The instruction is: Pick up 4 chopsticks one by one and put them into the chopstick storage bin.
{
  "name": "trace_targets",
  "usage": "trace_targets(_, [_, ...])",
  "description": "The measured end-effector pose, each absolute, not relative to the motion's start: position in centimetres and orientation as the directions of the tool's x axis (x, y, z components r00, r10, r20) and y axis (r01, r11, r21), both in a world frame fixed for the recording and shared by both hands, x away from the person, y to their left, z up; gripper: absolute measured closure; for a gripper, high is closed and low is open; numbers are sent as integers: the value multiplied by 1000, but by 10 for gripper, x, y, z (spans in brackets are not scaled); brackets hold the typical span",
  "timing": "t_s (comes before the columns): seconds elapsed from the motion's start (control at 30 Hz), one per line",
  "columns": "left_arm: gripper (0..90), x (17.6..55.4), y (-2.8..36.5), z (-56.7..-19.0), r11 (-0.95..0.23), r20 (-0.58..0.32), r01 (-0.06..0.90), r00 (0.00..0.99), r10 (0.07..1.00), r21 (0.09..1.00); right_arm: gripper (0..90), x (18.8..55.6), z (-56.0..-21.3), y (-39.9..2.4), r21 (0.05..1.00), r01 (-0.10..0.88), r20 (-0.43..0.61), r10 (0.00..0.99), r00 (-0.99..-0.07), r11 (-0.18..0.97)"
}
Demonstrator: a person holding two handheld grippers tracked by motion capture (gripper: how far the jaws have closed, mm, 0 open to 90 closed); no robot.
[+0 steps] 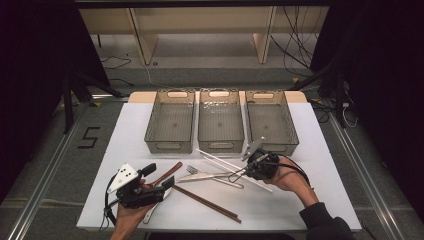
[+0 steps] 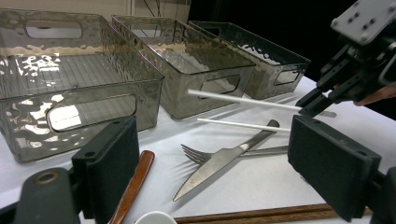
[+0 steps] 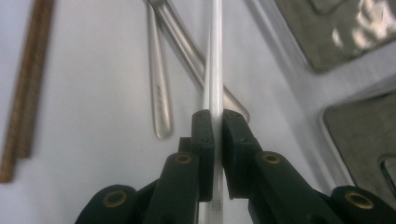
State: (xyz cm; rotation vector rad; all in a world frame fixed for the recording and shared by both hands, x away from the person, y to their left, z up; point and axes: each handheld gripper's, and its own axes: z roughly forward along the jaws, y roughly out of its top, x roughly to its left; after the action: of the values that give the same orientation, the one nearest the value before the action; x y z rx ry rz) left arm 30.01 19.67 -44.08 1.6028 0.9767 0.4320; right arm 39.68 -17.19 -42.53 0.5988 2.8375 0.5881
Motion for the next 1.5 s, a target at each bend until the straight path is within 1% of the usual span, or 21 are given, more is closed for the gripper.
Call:
trace_targets(0.03, [162,300,197,-441,-1,-223,358,585,779,934,846,397,-425,-172,415,349,-94,421,-902,840])
trace_targets(0.07, [162,300,197,-441,-2,-223,357,586,779,934,847,395,-419,-168,455,346,-83,426,-901,821])
trace_targets(0.1, [162,300,196,-441,-3,-222,357,586,779,934,846,395,-417,-165,475,345,-76,428,-900,810])
trace_targets(0.13, [162,300,196,-441,-1,-223,357,586,779,934,846,395,-417,-165,475,345,-76,428,-900,810])
trace_targets(0.27, [162,300,197,-441,-1,-223,357,586,779,934,846,397,-408,-152,532,348,-61,444,-894,772])
trace_targets(0.3, [162,299,197,-441,-1,-222,356,585,780,934,846,400,-405,-146,560,354,-49,456,-888,749])
trace_targets(0.33, [162,299,197,-441,0,-223,356,585,780,935,846,400,-405,-146,560,354,-49,456,-888,749])
trace_targets(0.37, [162,299,197,-441,3,-224,355,584,780,935,846,403,-402,-139,587,362,-31,467,-884,724])
trace_targets(0.53, [162,299,198,-440,3,-223,353,583,781,936,846,410,-400,-129,622,382,-13,497,-868,684])
trace_targets(0.57, [162,299,198,-440,4,-223,353,582,782,936,846,414,-397,-123,635,399,-3,519,-855,661])
trace_targets(0.97, [162,299,199,-440,11,-229,354,580,782,935,845,437,-387,-96,679,450,34,588,-808,579])
trace_targets(1.0, [162,298,199,-440,12,-230,354,580,782,935,845,442,-386,-90,686,462,51,597,-801,562])
trace_targets(1.23, [162,298,199,-440,10,-225,351,579,784,936,844,457,-383,-72,691,499,74,635,-769,523])
trace_targets(1.5, [162,298,199,-439,6,-219,345,580,785,938,844,469,-378,-52,703,507,81,653,-753,498])
